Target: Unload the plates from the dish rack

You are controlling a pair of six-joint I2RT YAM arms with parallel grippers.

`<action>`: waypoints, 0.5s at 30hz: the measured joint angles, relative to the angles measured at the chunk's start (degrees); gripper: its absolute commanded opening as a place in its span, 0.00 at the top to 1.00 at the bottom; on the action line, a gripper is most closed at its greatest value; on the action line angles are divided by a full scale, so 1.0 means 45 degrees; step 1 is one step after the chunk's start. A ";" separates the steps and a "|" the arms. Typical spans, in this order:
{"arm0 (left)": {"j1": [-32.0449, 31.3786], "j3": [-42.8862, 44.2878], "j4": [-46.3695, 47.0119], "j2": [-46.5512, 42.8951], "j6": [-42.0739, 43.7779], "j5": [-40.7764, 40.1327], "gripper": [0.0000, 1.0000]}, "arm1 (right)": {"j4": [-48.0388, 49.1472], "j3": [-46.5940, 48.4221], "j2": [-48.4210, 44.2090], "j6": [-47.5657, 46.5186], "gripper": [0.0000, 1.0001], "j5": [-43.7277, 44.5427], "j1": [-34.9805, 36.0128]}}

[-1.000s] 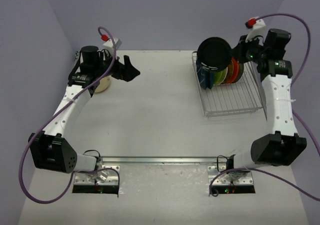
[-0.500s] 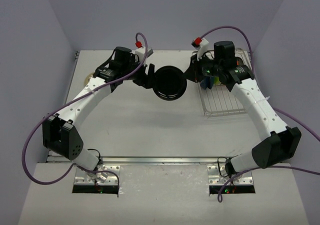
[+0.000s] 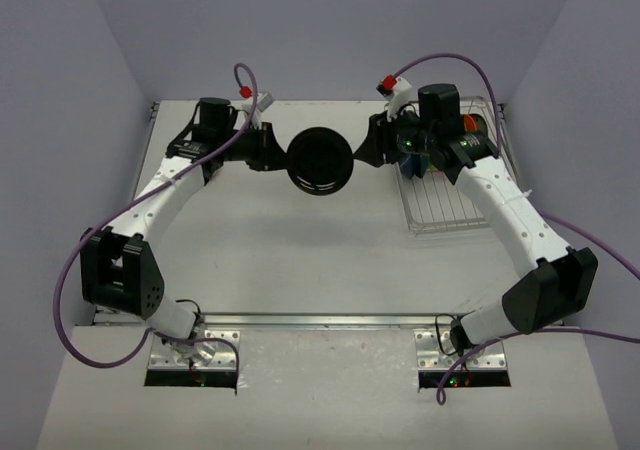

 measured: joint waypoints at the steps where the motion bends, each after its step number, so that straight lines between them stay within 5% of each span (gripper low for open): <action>1: 0.0468 -0.0098 -0.0057 0.0012 -0.0111 0.0195 1.00 | -0.0001 -0.0032 0.0028 0.0111 0.20 0.0154 -0.0020; 2: 0.1043 -0.0128 -0.0116 0.0072 -0.0202 0.0314 1.00 | -0.0005 -0.0094 0.0043 0.0159 0.05 0.0339 -0.0106; 3: 0.1706 -0.0128 -0.0105 0.0169 -0.0281 0.0437 1.00 | -0.0011 -0.0156 0.0064 0.0217 0.01 0.0541 -0.0198; 9: 0.5876 -0.0071 -0.0141 0.0862 -0.0307 -0.0233 1.00 | -0.0314 -0.0212 0.0381 0.0571 0.01 0.1595 -0.0778; 15: 0.8113 0.2058 -0.1478 0.3216 0.0179 -0.2291 1.00 | -0.0749 -0.0212 0.0486 0.0512 0.01 0.1654 -0.1682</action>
